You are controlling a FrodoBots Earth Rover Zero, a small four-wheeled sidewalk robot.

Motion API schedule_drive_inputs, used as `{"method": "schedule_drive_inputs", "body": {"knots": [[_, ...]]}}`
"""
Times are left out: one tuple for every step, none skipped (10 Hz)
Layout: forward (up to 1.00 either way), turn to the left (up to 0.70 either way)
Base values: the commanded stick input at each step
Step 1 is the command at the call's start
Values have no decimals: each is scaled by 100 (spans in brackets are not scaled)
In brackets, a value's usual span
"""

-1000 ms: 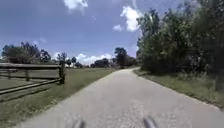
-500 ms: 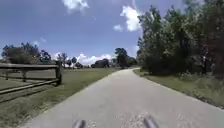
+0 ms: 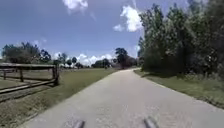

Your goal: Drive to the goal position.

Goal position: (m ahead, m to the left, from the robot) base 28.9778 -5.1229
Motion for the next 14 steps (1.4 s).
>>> {"method": "schedule_drive_inputs", "body": {"knots": [[50,0],[50,0],[50,0],[50,-26],[50,-50],[50,-50],[50,-45],[50,-18],[50,0],[50,0],[50,0],[50,0],[50,0],[50,0]]}}
